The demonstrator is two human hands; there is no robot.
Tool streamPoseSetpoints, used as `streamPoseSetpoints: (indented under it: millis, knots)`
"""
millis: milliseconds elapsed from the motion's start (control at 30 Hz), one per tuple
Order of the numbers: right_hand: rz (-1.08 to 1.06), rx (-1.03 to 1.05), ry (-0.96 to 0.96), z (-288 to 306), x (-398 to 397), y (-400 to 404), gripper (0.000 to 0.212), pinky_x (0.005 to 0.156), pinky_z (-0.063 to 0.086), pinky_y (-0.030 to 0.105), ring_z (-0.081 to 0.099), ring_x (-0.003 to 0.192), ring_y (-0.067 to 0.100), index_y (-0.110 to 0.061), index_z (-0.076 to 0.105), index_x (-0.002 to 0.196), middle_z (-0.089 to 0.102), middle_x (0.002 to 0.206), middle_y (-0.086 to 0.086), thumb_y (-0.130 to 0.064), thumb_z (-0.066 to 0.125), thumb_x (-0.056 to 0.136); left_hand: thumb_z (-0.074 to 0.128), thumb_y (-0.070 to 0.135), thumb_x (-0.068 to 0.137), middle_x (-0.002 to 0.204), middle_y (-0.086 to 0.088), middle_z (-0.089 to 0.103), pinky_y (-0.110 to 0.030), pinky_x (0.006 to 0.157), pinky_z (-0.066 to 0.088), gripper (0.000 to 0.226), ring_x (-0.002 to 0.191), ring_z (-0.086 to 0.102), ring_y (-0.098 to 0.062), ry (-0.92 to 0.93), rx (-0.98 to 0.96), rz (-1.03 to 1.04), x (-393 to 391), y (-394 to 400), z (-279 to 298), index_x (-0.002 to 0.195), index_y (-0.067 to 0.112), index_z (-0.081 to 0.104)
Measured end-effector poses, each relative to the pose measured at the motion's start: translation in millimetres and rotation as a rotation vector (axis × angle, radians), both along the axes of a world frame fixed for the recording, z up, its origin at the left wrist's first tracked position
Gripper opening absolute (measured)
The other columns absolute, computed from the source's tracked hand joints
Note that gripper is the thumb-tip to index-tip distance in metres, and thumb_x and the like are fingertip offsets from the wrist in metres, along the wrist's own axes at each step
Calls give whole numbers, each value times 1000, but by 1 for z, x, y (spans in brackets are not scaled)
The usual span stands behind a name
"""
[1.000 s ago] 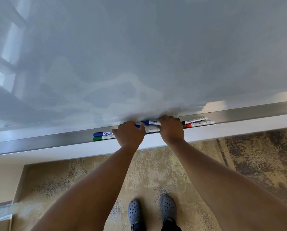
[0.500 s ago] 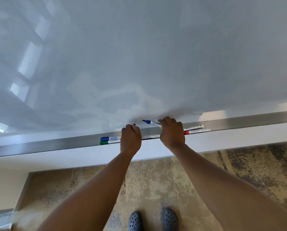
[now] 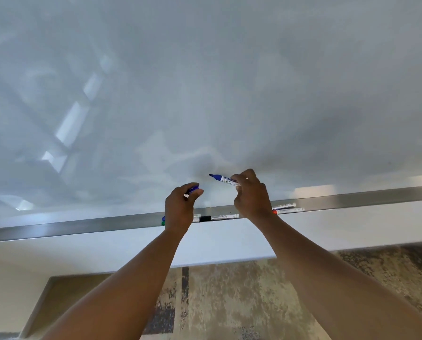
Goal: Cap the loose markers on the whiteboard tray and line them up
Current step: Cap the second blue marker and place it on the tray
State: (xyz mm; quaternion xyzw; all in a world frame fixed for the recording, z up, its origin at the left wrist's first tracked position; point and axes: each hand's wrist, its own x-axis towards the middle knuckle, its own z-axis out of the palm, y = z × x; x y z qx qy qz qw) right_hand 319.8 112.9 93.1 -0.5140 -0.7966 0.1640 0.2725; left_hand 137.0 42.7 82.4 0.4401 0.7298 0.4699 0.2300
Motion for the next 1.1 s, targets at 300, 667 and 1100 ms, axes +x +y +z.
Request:
streamPoseSetpoints:
  millis: [300,667,1100]
  knots:
    - [56,191,110,73,-8,-5,37,74,51,44,62,88,31,-14,64,112,58,111,7,4,52,82,61,19,96,96,7,67,-8,77,47,25,84,67,-2,-31,239,-26,-17,-6,65,121,21,66]
    - [136,343,108,128,-20,-13,37,75,50,44,59,94,28,-13,66,111,62,104,6,6,53,82,64,15,94,97,8,66,-8,75,48,20,84,65,-1,76,341,-104,-27,-6,124,113,21,69]
    - [192,434,102,157,-24,-16,36,74,48,45,57,92,29,-11,66,112,61,103,8,5,53,82,51,14,101,109,-10,58,-17,83,53,27,86,66,-13,82,365,-200,-28,-3,157,124,7,65]
